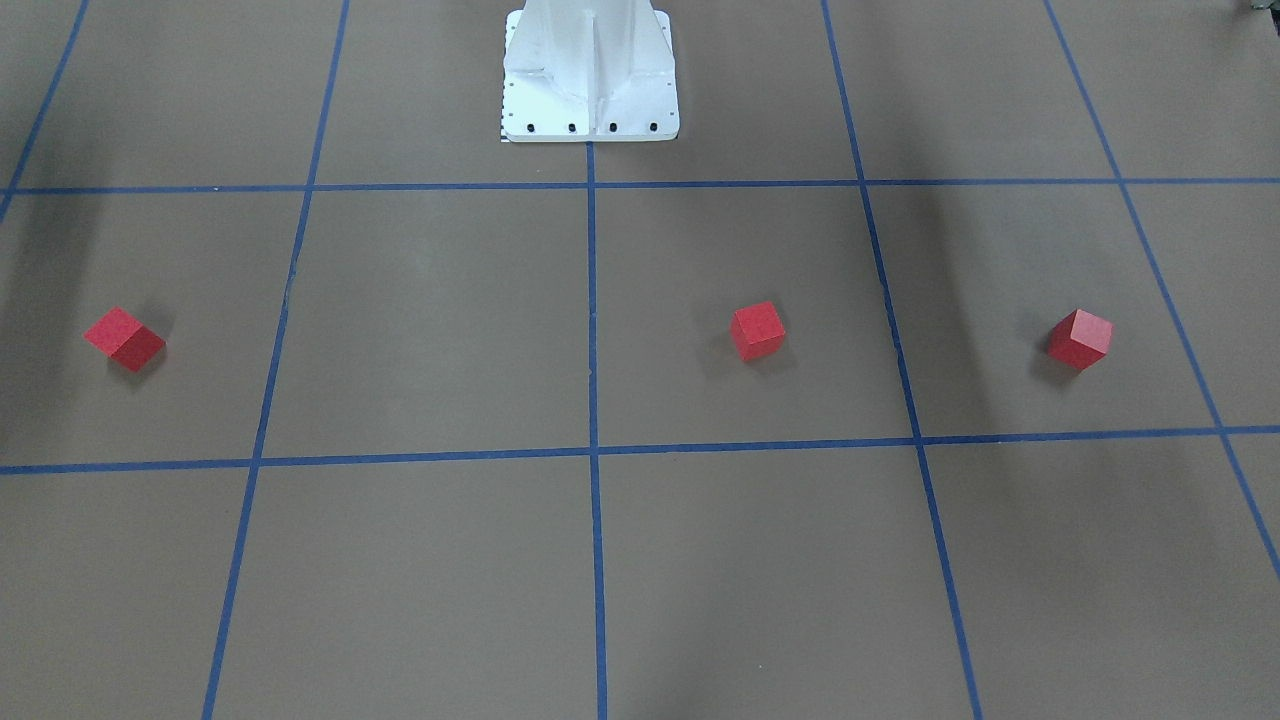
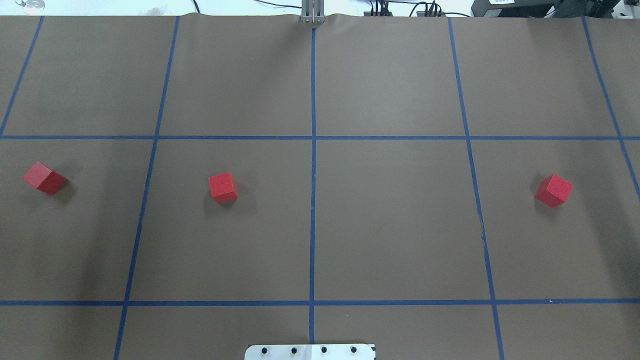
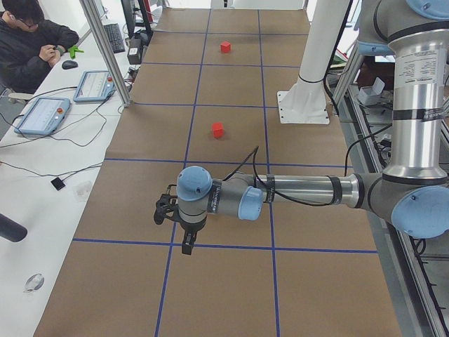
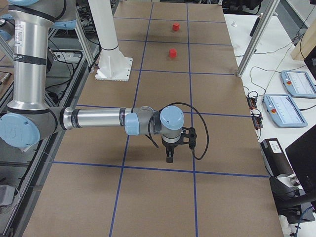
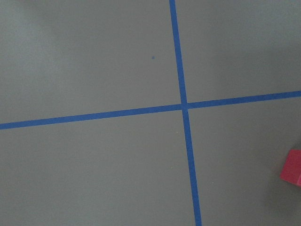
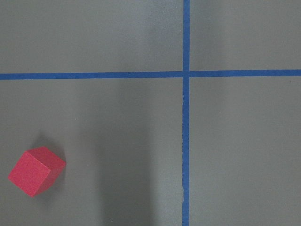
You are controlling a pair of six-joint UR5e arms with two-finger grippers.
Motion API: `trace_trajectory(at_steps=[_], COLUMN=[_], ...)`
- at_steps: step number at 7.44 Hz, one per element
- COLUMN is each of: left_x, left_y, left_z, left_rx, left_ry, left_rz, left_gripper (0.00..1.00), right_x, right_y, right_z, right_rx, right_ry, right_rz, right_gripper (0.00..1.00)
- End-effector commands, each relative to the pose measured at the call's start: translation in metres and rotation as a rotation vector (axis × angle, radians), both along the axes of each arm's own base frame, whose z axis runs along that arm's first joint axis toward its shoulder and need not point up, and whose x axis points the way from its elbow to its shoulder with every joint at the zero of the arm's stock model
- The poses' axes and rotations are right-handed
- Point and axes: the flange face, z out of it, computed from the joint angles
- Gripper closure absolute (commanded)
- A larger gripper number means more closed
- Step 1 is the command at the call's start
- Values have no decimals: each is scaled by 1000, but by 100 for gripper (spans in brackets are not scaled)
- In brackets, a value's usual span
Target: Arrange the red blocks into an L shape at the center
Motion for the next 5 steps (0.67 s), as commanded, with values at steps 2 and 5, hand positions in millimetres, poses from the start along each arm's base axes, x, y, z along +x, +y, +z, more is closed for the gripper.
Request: trace_trajectory(at_steps=[2,5], left_x=[0,2], left_y=[1,-6], left_z=[1,-1], left_rx=[4,8], left_ry=[1,0], left_rz=[2,2], left_gripper=[0,0], right_x=[0,0], right_y=[0,-1], right_z=[0,-1], right_rx=[-1,2], right_ry=[0,0], right_rz=[0,0], right_gripper=[0,0])
